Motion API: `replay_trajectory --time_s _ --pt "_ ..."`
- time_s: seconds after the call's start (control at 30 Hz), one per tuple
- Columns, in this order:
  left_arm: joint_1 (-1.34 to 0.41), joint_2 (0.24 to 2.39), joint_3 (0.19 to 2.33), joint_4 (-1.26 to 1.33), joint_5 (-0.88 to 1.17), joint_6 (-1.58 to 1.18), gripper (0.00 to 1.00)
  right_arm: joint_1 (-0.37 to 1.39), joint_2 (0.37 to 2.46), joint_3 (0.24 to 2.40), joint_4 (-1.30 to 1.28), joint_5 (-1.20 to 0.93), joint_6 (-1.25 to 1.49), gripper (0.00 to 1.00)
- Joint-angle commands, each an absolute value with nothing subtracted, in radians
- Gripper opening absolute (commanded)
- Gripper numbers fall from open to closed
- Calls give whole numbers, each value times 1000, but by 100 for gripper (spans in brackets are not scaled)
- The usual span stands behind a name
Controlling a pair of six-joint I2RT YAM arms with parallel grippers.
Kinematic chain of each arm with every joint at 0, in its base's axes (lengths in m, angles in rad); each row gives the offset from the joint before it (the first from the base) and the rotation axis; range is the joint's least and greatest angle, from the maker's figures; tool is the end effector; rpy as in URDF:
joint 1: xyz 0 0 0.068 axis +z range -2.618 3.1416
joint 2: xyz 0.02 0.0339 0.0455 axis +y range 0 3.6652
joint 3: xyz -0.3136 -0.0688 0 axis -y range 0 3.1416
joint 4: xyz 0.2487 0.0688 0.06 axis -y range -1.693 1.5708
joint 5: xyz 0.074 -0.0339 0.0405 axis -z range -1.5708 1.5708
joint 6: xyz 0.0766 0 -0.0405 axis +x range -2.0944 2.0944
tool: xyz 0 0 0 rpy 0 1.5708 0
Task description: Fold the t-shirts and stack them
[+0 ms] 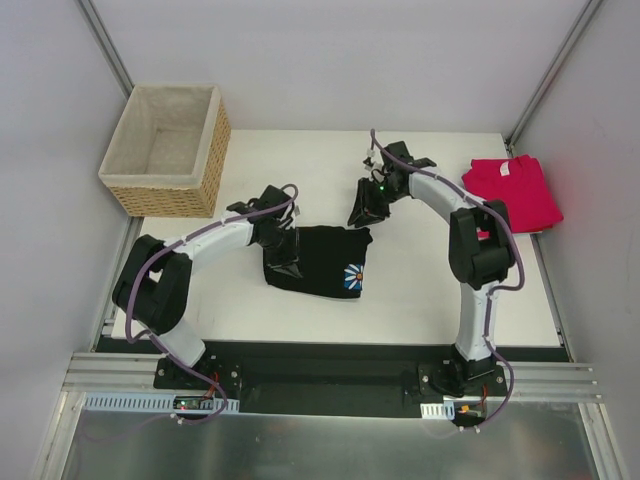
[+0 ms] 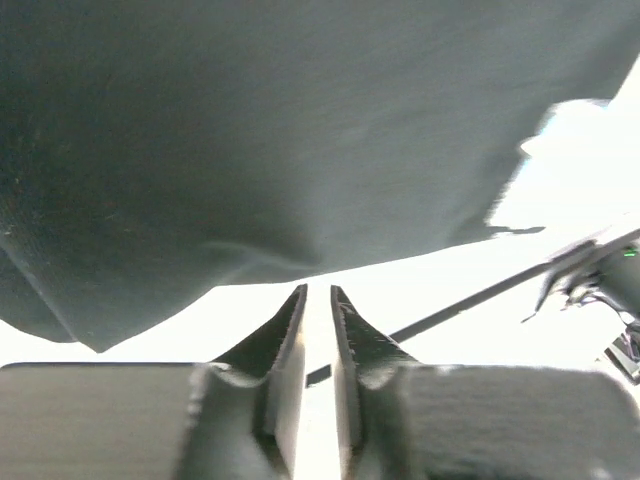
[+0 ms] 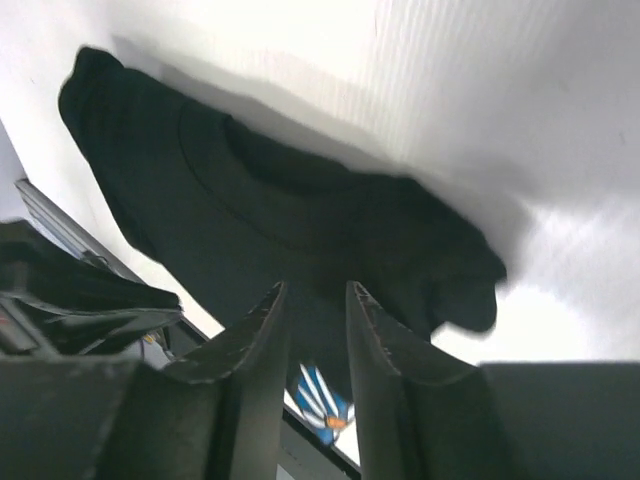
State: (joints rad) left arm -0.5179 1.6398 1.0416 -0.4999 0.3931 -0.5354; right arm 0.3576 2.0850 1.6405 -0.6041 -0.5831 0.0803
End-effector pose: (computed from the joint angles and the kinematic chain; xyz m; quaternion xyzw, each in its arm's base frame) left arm 0.2868 -0.1972 0.2070 0.0374 0.9538 -0.2796 0.1031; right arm 0.4474 0.2122 0.2142 -0.2014 0.9062 0.3248 0.1810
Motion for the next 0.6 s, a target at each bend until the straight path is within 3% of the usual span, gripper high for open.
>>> replay_trajectory --time_s 0.0,0.33,0.57 --pt "-528 1572 1193 -593 358 -522 16 353 1863 1606 -673 -508 12 34" --pt "-496 1525 1295 -660 175 -465 31 353 1648 1368 -667 -520 83 38" --pt "-374 1626 1296 -594 209 -373 33 356 1623 1250 -623 -411 71 38"
